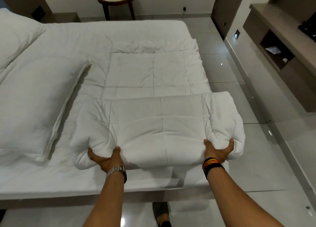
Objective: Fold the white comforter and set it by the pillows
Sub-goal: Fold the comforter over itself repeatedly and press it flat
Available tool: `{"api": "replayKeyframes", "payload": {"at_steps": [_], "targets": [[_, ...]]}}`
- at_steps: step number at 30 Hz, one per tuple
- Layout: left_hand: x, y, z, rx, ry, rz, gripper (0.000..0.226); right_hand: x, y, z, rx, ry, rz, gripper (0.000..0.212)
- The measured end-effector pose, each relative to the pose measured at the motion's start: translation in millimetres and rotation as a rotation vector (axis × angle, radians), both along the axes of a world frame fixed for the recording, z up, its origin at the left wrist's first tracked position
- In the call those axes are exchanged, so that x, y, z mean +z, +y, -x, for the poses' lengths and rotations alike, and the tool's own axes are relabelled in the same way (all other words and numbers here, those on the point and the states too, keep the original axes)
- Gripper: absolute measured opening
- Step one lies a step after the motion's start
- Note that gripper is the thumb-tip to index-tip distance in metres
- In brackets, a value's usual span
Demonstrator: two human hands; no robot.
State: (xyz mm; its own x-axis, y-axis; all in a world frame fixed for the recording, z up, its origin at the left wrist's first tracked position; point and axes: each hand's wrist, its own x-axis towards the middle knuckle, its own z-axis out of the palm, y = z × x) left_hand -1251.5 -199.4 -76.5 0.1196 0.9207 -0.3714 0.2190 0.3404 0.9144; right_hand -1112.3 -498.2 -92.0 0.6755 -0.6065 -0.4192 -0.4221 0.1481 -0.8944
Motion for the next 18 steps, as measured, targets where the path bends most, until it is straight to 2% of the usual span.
{"api": "replayKeyframes", "payload": {"at_steps": [5,13,16,18], "targets": [[29,-28,59,0.0,-0.036,-0.002,0.108,28,-31,60,0.034,-0.015,-0.033,0.106],[52,-84,207,-0.024,0.144,0.039,0.113,57,-89,209,0.06,0.174,0.051,0.106],[65,-90,224,0.003,0.178,0.059,0.113,73,-94,223,0.073,0.171,0.063,0.106],[77,-84,210,0.009,0.137,0.036,0.111,87,-90,208,0.098,0.093,0.044,0.104]]}}
